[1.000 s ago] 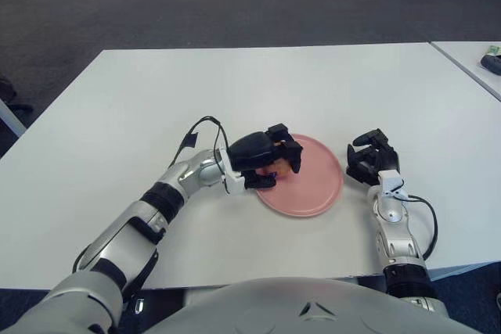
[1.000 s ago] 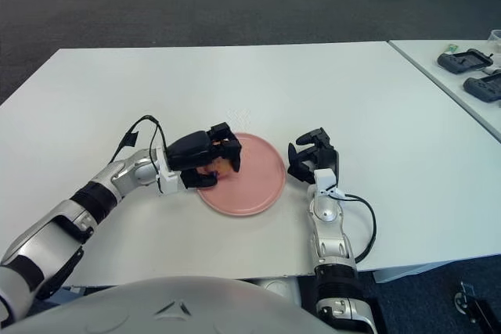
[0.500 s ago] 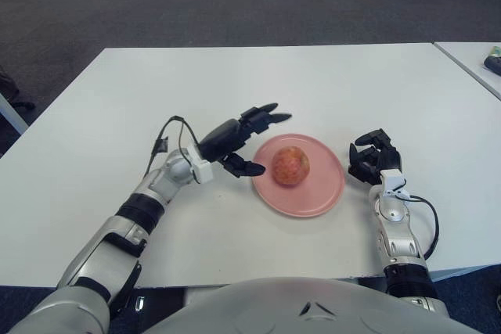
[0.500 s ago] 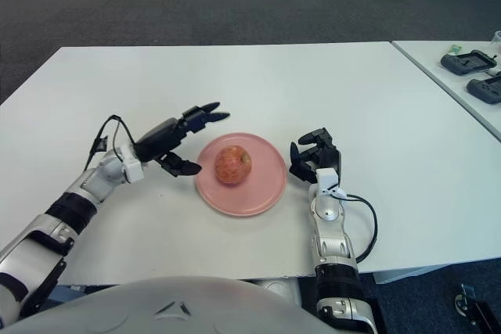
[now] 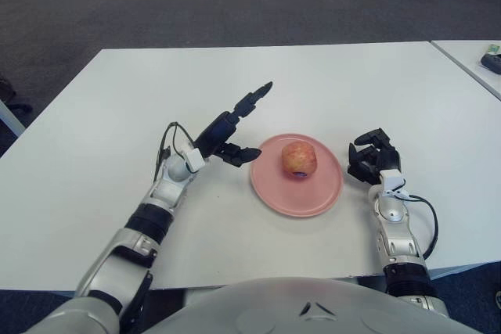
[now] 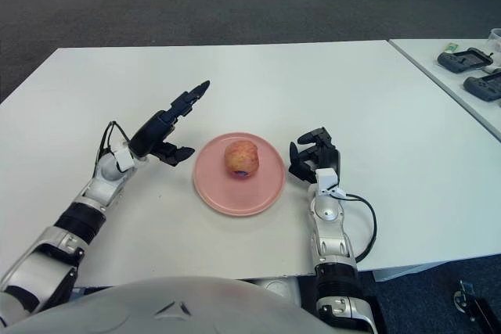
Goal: Put the apple into the plate.
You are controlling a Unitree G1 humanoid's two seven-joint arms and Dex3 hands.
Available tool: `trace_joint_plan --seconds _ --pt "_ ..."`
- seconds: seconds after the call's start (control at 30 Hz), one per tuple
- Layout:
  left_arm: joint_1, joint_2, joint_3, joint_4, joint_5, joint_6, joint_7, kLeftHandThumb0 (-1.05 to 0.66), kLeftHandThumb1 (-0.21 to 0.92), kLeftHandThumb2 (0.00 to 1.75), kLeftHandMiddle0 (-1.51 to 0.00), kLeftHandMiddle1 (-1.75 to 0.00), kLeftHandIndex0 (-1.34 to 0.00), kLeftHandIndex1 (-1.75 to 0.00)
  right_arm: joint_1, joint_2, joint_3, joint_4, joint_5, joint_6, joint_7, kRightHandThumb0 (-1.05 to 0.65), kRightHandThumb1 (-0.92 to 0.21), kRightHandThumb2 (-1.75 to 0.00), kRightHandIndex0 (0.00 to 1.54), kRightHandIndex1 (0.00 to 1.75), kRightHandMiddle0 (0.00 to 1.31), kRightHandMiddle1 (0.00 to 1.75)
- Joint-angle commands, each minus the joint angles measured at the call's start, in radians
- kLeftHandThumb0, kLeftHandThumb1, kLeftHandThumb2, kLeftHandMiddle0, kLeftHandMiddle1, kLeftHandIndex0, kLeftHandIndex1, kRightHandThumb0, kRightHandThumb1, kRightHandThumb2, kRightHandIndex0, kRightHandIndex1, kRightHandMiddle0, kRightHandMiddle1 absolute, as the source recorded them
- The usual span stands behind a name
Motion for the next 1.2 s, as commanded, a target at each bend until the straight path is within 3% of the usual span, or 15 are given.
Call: trace_joint_plan --seconds 0.0,0.13,0.3,0.4,0.5,0.6,0.7,0.77,0.8,0.87,0.97,1.07,1.17 --pt "0.022 -0.028 0.048 -0.038 -0.031 0.042 0.016 -1.05 0.83 0.63 0.00 0.00 0.00 0.00 0.010 -0.006 -0.002 0.021 -0.005 0.013 0.002 -0.41 -0.55 -1.03 0.66 1.55 0.43 1.75" --pt "0.073 -0.103 0.109 -0.117 -0.154 0.110 0.040 -1.05 0.88 0.63 0.00 0.00 0.00 0.00 0.011 -0.005 -0.001 0.015 -0.008 0.022 0.001 -0.41 -0.55 -1.03 0.66 1.54 0.42 1.75" --pt "0.174 -0.136 0.173 -0.160 -0.275 0.157 0.008 -1.05 0.91 0.72 0.00 0.00 0.00 0.00 0.013 -0.005 0.002 0.016 -0.012 0.005 -0.001 -0.41 -0.56 -1.02 0.67 1.54 0.42 1.75" --pt "0.170 -0.187 0.219 -0.109 -0.343 0.198 0.007 -1.02 0.92 0.81 0.00 0.00 0.00 0.00 0.014 -0.005 0.005 0.020 -0.010 -0.017 0.002 -0.41 -0.56 -1.02 0.67 1.54 0.42 1.75" --pt "0.144 -0.233 0.273 -0.033 -0.397 0.220 0.002 -0.97 0.92 0.88 0.00 -0.09 0.00 -0.20 0.015 -0.004 0.005 0.021 -0.008 -0.025 0.003 -0.41 -0.56 -1.02 0.67 1.53 0.42 1.75" --pt "0.122 -0.267 0.321 0.015 -0.404 0.237 0.034 -0.93 0.92 0.92 0.00 -0.23 0.00 -0.41 0.014 -0.005 0.005 0.022 -0.005 -0.033 0.006 -0.41 -0.56 -1.03 0.68 1.52 0.42 1.75" --pt "0.119 -0.305 0.360 0.015 -0.392 0.260 0.101 -0.89 0.92 0.95 0.00 -0.46 0.00 -0.77 0.014 -0.006 0.004 0.022 -0.005 -0.033 0.007 -0.41 -0.55 -1.03 0.69 1.51 0.43 1.75" --pt "0.117 -0.333 0.385 0.012 -0.374 0.272 0.162 -0.84 0.92 0.99 0.00 -0.78 -0.02 -1.26 0.014 -0.007 0.005 0.020 -0.007 -0.028 0.008 -0.41 -0.55 -1.04 0.69 1.50 0.43 1.75" --pt "0.117 -0.347 0.396 0.012 -0.358 0.273 0.198 -0.83 0.92 0.99 0.00 -0.85 -0.03 -1.36 0.014 -0.008 0.006 0.018 -0.009 -0.026 0.008 -0.41 -0.55 -1.04 0.69 1.50 0.43 1.75" --pt "0.117 -0.366 0.413 0.012 -0.332 0.275 0.246 -0.73 0.86 1.09 -0.01 -1.17 -0.13 -1.59 0.014 -0.009 0.007 0.016 -0.011 -0.024 0.009 -0.41 -0.55 -1.04 0.71 1.50 0.43 1.75" --pt "0.119 -0.382 0.427 0.012 -0.306 0.276 0.280 -0.65 0.78 1.21 -0.04 -1.34 -0.23 -1.69 0.015 -0.010 0.008 0.014 -0.013 -0.022 0.009 -0.41 -0.55 -1.04 0.72 1.49 0.43 1.75" --pt "0.126 -0.394 0.452 0.048 -0.285 0.271 0.323 -0.49 0.62 1.10 -0.20 -1.46 -0.37 -1.73 0.016 -0.011 0.011 0.009 -0.016 -0.019 0.009 -0.41 -0.55 -1.04 0.73 1.49 0.43 1.75" --pt "0.123 -0.387 0.470 0.099 -0.271 0.255 0.330 -0.45 0.53 1.11 -0.30 -1.60 -0.44 -1.74 0.015 -0.009 0.012 0.008 -0.017 -0.020 0.007 -0.41 -0.55 -1.04 0.74 1.50 0.43 1.75"
